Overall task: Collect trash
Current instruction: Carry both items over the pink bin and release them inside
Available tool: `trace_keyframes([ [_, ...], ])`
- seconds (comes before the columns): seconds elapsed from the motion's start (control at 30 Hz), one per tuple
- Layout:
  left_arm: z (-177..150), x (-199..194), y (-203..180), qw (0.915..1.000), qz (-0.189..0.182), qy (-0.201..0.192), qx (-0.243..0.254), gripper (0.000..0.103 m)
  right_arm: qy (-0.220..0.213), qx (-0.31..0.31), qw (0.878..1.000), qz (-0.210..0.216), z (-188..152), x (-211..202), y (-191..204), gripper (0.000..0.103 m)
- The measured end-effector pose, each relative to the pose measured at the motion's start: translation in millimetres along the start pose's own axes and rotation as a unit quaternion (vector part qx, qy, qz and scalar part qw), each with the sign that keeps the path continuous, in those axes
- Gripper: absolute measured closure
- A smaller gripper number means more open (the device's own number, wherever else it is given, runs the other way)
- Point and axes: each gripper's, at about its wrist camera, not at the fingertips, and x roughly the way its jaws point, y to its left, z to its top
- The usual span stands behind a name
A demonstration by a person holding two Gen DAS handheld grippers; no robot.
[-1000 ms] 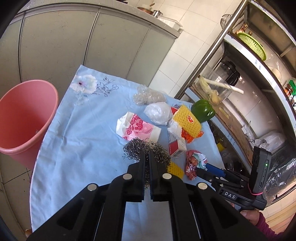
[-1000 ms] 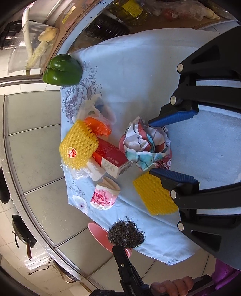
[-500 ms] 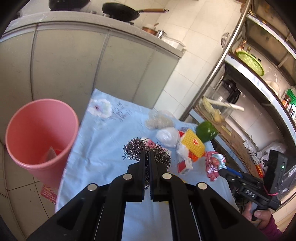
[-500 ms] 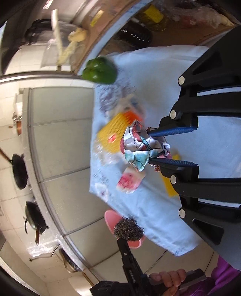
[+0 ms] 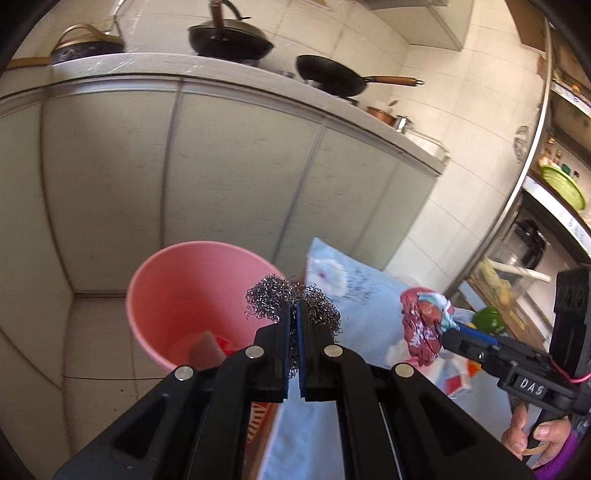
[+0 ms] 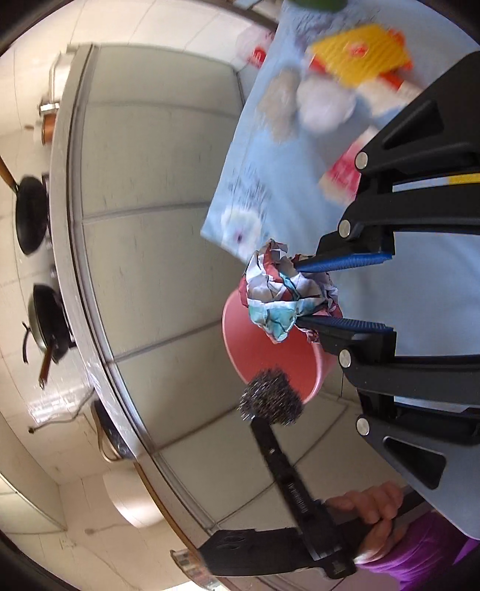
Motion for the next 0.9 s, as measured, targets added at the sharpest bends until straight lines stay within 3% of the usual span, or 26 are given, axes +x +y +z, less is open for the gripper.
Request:
trace_keyframes([
  [0.17, -5, 17, 30, 0.9993, 0.032, 0.013, -0.014, 0.1, 0.024, -0.008, 0.999, 0.029, 22, 54, 22, 0.079],
  [0.43, -15, 50, 43, 0.9973, 0.06, 0.039, -0.015, 0.1, 0.07, -0.004, 0.997, 0.038, 25, 121, 38, 0.079],
  [0.57, -22, 59, 46, 0.9965, 0.066, 0.051, -0.012, 0.097, 0.106, 0.01, 0.993, 0.041, 19, 146, 37, 0.07],
  [0.7, -23, 64, 47, 0.9957, 0.069, 0.06, -0.021, 0.09, 0.109, 0.019, 0.993, 0.049, 19, 153, 35, 0.06],
  [0.9, -19, 56, 45, 0.9966, 0.065, 0.045, -0.021, 0.084, 0.093, 0.017, 0.995, 0.044, 21, 136, 35, 0.059],
])
